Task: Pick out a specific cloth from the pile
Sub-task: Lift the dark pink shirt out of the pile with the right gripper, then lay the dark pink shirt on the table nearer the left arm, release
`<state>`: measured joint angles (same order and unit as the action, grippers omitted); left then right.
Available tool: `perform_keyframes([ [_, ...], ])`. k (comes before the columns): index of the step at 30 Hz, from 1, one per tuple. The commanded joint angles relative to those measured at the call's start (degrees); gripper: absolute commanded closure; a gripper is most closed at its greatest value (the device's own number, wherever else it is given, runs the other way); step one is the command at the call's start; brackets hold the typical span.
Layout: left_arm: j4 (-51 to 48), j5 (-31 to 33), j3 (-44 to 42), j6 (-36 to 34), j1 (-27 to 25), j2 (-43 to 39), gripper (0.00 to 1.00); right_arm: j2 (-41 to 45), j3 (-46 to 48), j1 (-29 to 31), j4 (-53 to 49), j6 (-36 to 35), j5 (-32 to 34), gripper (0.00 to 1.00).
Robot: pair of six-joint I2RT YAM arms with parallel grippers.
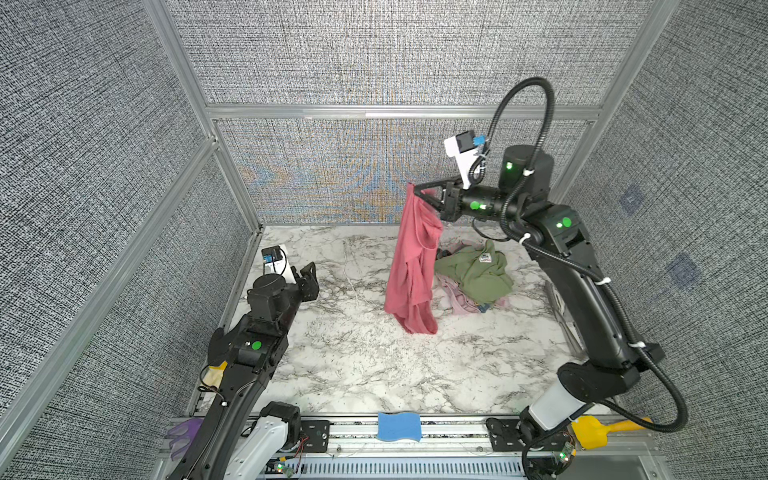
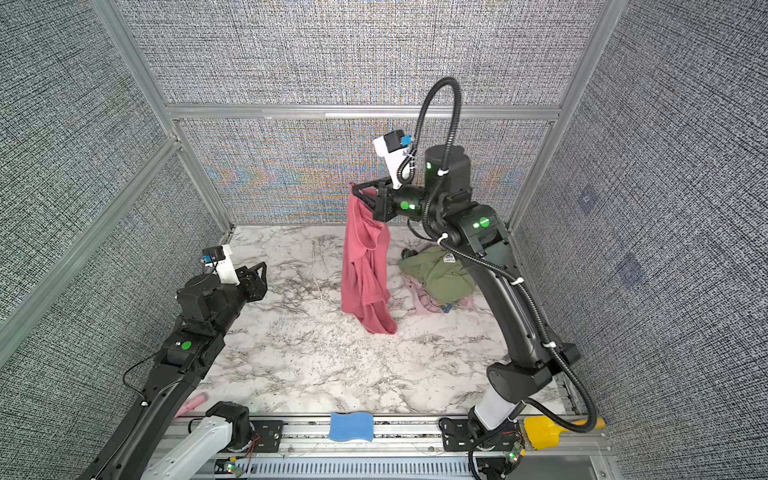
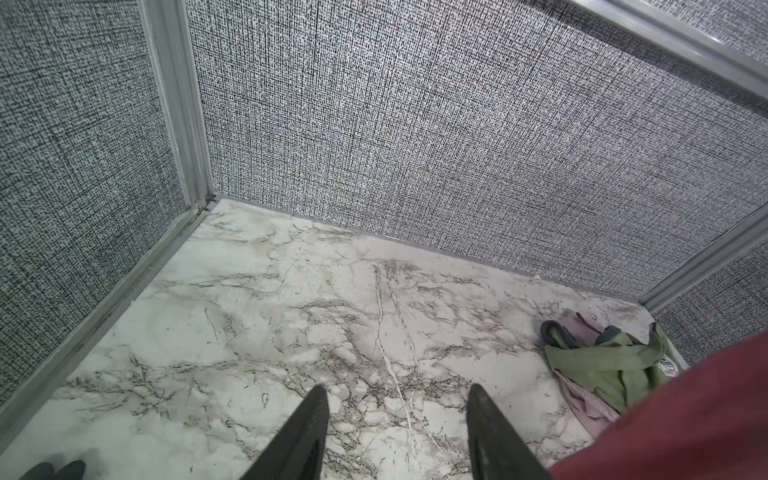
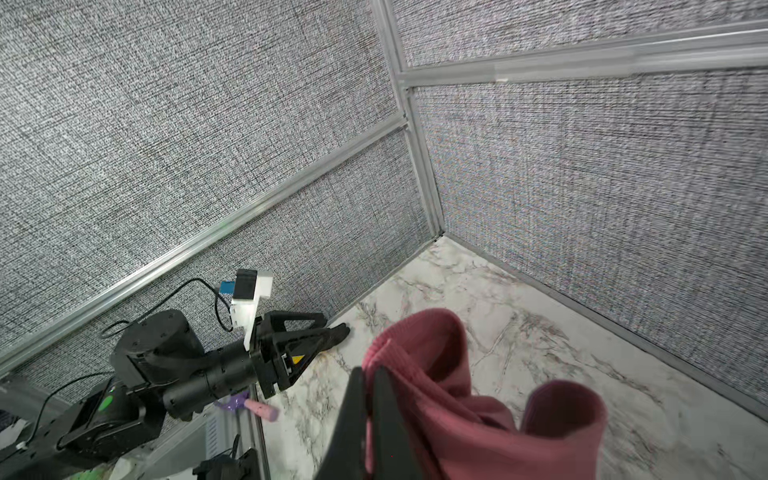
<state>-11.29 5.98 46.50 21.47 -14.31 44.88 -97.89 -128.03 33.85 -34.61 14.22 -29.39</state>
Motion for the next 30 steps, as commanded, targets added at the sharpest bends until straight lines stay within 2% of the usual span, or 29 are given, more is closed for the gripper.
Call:
perform_keyframes([
  [1, -2.8, 0.2, 0.5, 0.3, 0.1, -1.9, 0.44, -3.3, -1.7, 3.2, 0.2, -1.0, -0.8, 1.00],
  [7, -7.9, 1.1, 1.5, 0.4, 0.1, -6.7, 0.44, -14.5, -6.4, 9.5, 2.9, -0.2, -0.8, 1.00],
  [16, -16.4, 3.3, 4.7, -0.5, 0.1, -12.2, 0.44, -39.0, -21.5, 15.0, 9.5, 6.2, -0.8, 1.00],
  [23, -18.3, 3.9, 5.9, -1.0, 0.0, -13.6, 0.43, -49.0, -22.4, 17.4, 18.7, 11.8, 0.3, 0.98],
  [27, -17.8, 2.9, 5.7, -0.9, 0.1, -12.7, 0.43, -51.5, -22.0, 17.6, 19.1, 12.7, 0.5, 0.52],
  [30, -16.5, 1.8, 5.0, -0.6, 0.1, -12.2, 0.43, -48.5, -17.4, 17.6, 19.4, 10.1, 2.5, 0.41],
])
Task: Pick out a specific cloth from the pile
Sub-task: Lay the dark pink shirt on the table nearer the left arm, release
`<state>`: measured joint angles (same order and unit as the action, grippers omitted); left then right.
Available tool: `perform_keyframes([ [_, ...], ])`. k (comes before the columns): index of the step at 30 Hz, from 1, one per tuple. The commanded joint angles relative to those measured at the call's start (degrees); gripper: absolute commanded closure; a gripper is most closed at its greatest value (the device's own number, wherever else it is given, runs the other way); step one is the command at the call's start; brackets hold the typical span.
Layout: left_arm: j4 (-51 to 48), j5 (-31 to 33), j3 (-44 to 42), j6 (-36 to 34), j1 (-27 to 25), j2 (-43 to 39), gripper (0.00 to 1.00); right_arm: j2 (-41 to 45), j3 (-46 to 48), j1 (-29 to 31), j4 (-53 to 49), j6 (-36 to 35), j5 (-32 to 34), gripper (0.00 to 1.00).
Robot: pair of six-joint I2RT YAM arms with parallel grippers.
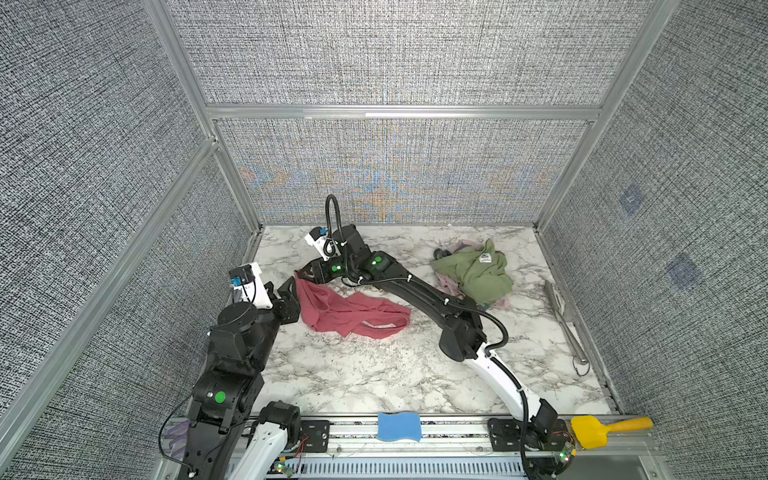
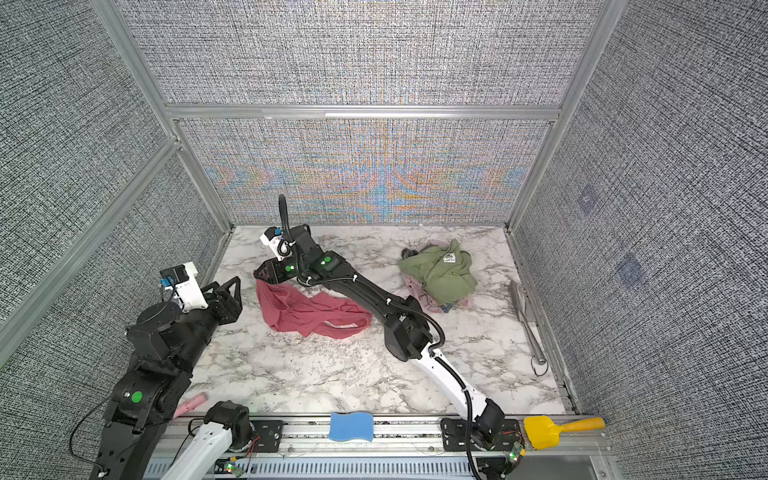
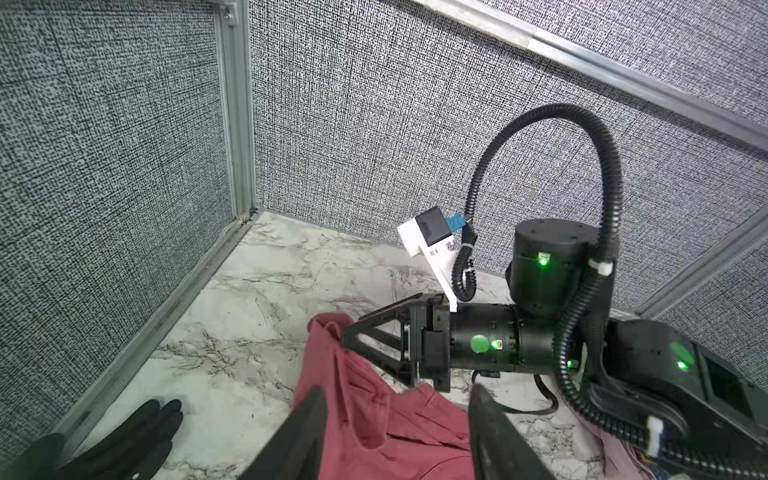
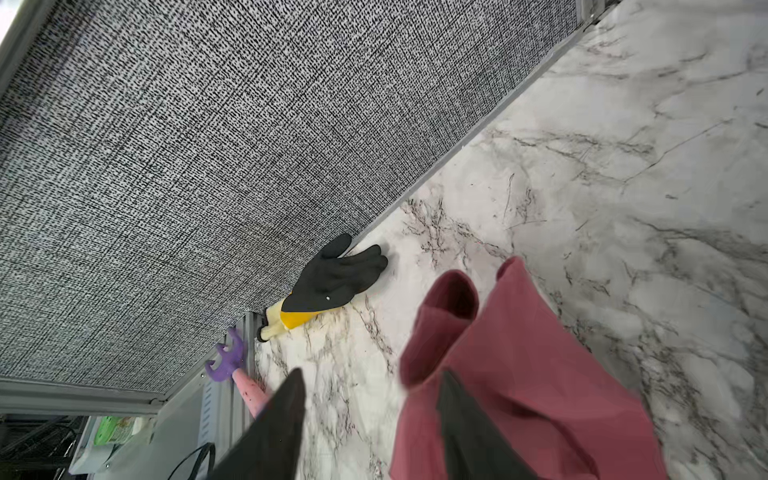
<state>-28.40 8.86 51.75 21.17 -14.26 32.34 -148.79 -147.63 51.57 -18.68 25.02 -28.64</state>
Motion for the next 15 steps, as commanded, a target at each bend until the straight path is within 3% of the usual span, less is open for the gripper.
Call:
perform_keyframes([
  [1, 1.2, -1.6, -0.5, -0.1, 0.0, 0.6, 0.43, 4.2, 4.5, -0.1, 3.8, -1.9, 2.8, 0.39],
  [8, 6.5, -7.8, -3.1, 0.0, 0.0, 4.1, 0.43, 18.6, 25.6, -2.6, 11.8, -2.8, 6.9, 0.39],
  [13, 13.3, -15.3, -8.2, 0.4, -0.4, 10.2, 0.43, 33.1, 48.7, -4.7, 19.7, -2.9, 12.9, 0.39],
  [15, 16.1, -15.1, -9.7, 0.1, -2.2, 14.5, 0.44, 41.0, 60.3, -5.9, 24.0, -2.7, 16.3, 0.39],
])
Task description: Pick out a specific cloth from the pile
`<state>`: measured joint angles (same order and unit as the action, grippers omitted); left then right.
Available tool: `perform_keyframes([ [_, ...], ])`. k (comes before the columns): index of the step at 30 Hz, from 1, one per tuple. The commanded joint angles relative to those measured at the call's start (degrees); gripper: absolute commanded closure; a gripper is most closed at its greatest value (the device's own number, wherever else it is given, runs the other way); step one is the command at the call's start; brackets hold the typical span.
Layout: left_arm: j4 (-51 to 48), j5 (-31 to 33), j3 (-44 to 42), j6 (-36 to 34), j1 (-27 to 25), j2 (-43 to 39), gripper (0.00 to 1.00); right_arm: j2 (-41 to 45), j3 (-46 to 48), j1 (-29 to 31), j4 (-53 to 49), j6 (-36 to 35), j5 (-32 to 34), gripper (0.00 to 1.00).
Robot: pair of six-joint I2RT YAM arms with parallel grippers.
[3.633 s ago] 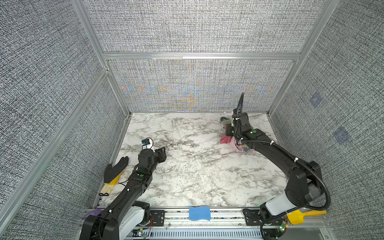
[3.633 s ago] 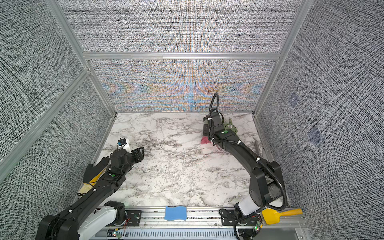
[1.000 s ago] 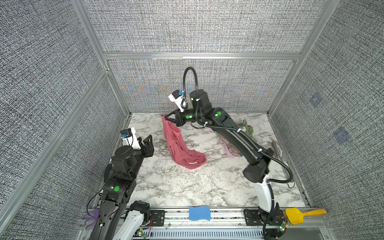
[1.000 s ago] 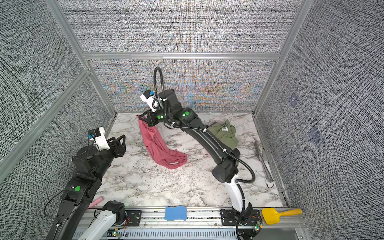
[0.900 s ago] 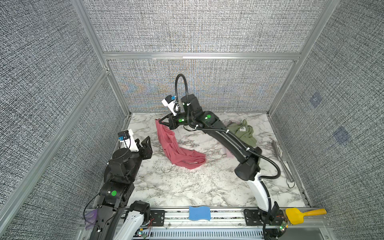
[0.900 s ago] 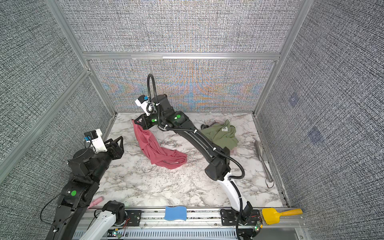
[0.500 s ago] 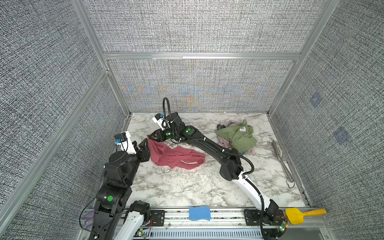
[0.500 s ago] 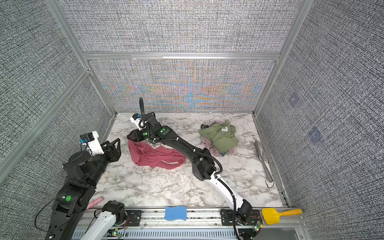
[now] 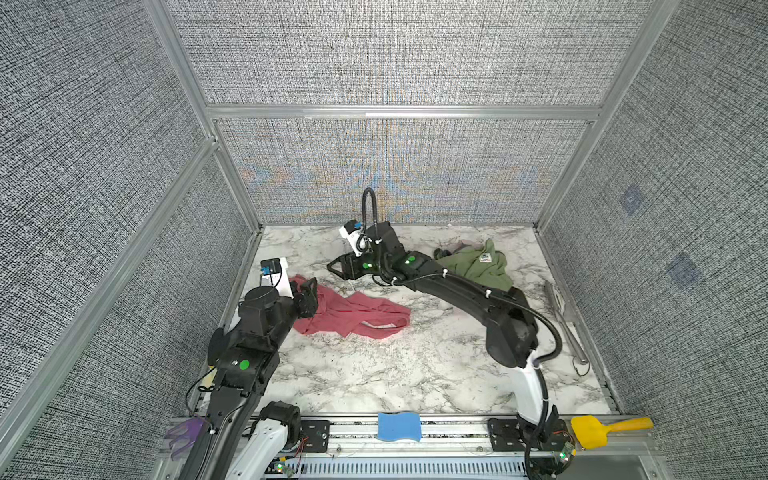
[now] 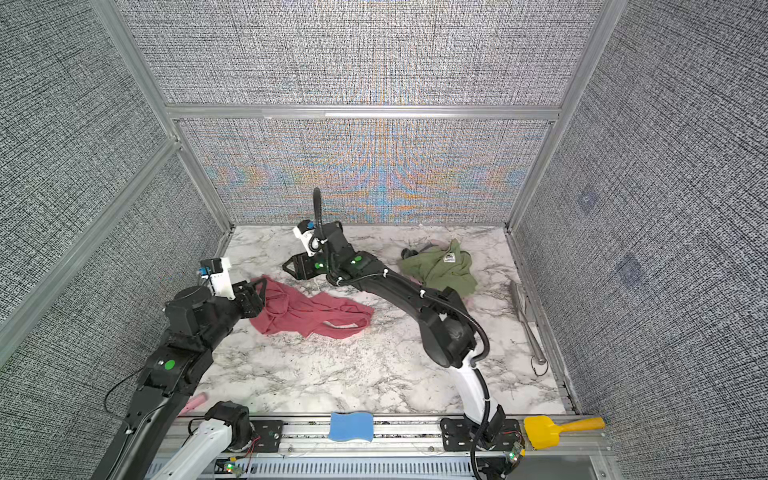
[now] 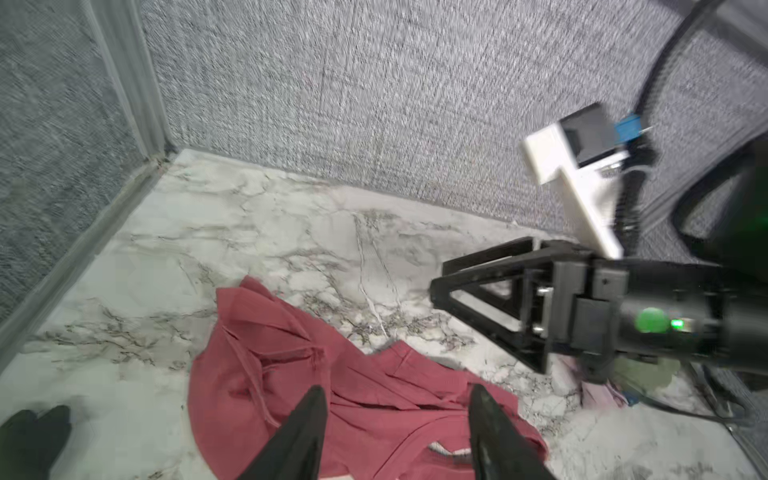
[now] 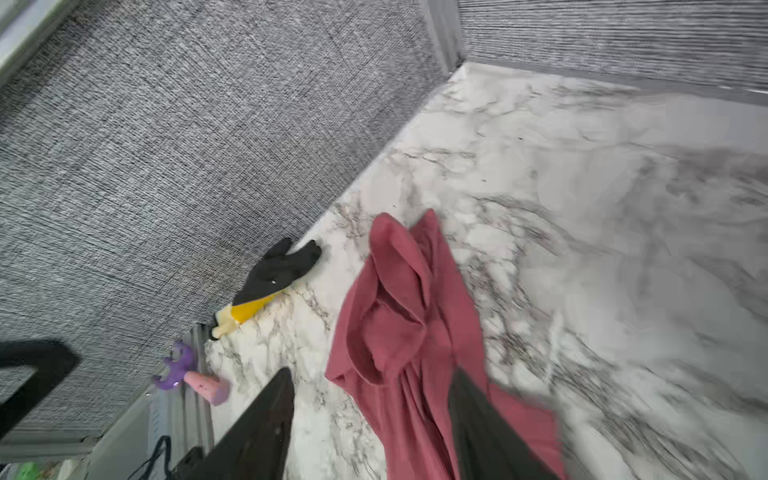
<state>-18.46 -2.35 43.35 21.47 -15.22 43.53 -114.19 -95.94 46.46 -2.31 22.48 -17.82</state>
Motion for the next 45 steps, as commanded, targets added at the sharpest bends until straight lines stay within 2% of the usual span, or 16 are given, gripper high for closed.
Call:
perform_keyframes([
  [1, 6.7, -2.8, -1.4, -0.6, -2.8, 5.3, 0.44, 9.6, 13.6, -1.3, 9.2, 0.3, 6.9, 0.39],
  [4, 10.6, 2.7, -1.7, -1.3, -10.3, 11.8, 0.44, 20.5, 27.2, -3.5, 10.7, 1.1, 10.9, 0.39],
  [10, 21.2, 0.9, -3.1, 2.0, -17.4, 24.5, 0.44, 39.7, 45.2, -6.2, 5.3, -0.5, 20.9, 0.39],
  [15, 18.2, 1.0, 1.6, 3.2, -22.4, 32.6, 0.44, 53.5, 54.2, -8.6, -1.7, -0.5, 25.5, 0.39],
  [20, 12.6, -0.2, 5.1, 3.8, -26.2, 37.9, 0.44, 62.1, 59.3, -10.5, -5.4, -0.1, 27.4, 0.38],
  [25, 14.9, -0.9, 5.2, 5.8, -29.9, 41.4, 0.43, 65.5, 61.5, -11.5, -6.2, -0.4, 27.8, 0.38],
  [32, 16.2, 0.5, 10.3, 7.5, -35.0, 48.4, 0.43, 62.8, 60.5, -11.8, -6.1, -1.2, 26.2, 0.38],
  [37, 15.1, 2.8, 12.4, 8.0, -35.5, 52.7, 0.45, 61.9, 60.5, -11.8, -6.4, -0.9, 24.0, 0.38],
  [45, 13.2, 6.1, 14.3, 7.4, -35.6, 54.1, 0.48, 68.3, 63.8, -11.9, -7.0, 0.5, 27.3, 0.37],
])
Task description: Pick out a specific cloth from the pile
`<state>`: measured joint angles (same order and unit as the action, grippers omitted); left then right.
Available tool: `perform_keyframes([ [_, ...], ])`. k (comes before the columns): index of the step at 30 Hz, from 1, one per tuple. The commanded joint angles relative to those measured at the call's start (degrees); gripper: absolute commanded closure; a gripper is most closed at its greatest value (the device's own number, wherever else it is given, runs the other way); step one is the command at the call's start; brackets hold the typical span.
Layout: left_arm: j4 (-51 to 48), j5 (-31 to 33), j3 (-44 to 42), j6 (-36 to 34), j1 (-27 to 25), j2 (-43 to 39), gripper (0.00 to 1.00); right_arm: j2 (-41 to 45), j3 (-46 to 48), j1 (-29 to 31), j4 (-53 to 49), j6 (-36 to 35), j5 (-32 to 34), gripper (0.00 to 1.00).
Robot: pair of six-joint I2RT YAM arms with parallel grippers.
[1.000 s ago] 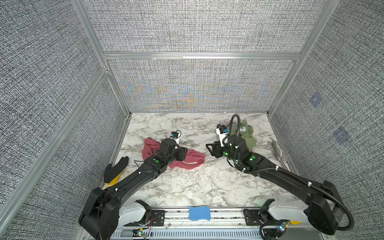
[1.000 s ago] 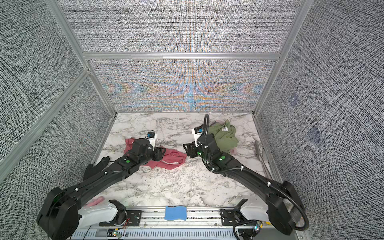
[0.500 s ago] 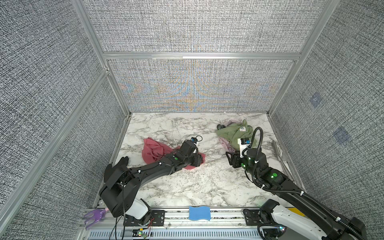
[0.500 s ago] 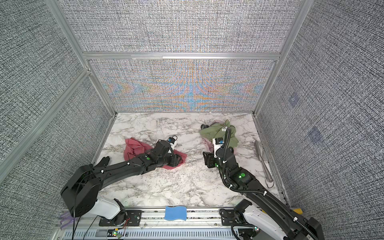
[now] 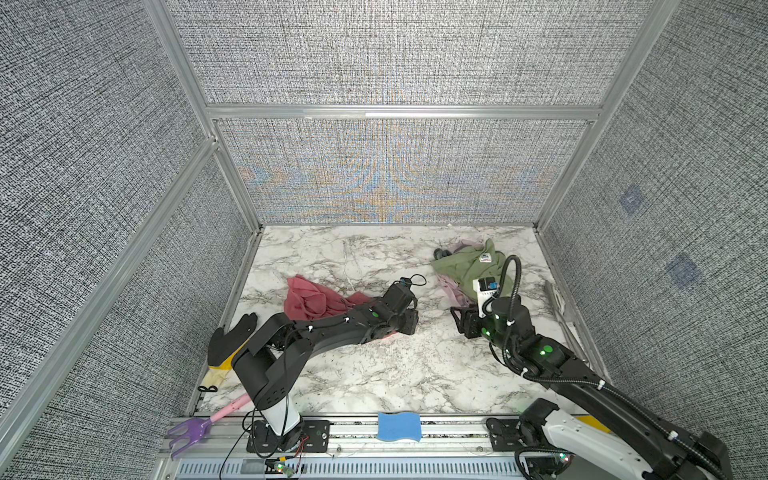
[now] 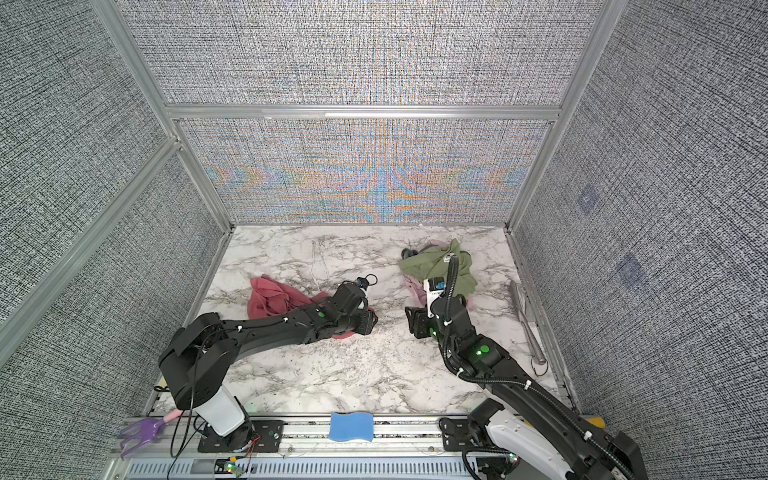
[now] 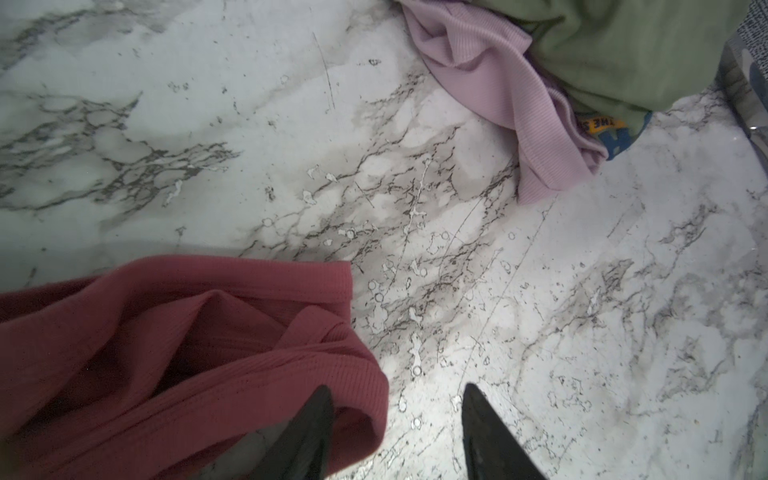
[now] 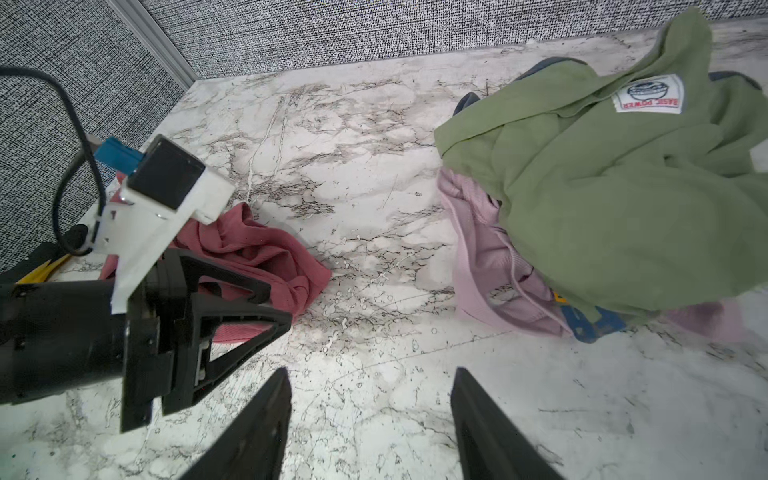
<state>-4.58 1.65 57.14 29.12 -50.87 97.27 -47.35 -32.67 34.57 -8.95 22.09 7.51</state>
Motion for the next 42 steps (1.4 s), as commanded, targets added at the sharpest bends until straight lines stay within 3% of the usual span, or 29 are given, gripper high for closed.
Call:
perform_keyframes([
  [1, -0.8, 2.2, 0.5, -0.1, 0.0, 0.4, 0.48, 2.0, 0.5, 0.0, -0.4, 0.8, 2.3, 0.36],
  [19, -0.4, 6.5, -1.9, 0.3, -1.2, 1.7, 0.54, 0.7, -2.0, 0.0, -1.9, 0.1, 2.4, 0.36],
  [23, -0.4, 7.3, -1.3, 0.5, -1.3, 3.0, 0.65, 0.4, -1.8, 0.0, -1.8, 0.5, 2.3, 0.36],
  [28, -1.5, 8.2, 0.5, 0.7, -1.2, 3.4, 1.00, 0.6, -1.4, 0.0, -2.2, 0.7, 2.8, 0.36],
  [42, -8.7, 19.7, 7.6, -2.5, -0.5, -6.2, 1.00, -0.8, -3.4, -0.1, -2.4, -0.6, 3.5, 0.36],
])
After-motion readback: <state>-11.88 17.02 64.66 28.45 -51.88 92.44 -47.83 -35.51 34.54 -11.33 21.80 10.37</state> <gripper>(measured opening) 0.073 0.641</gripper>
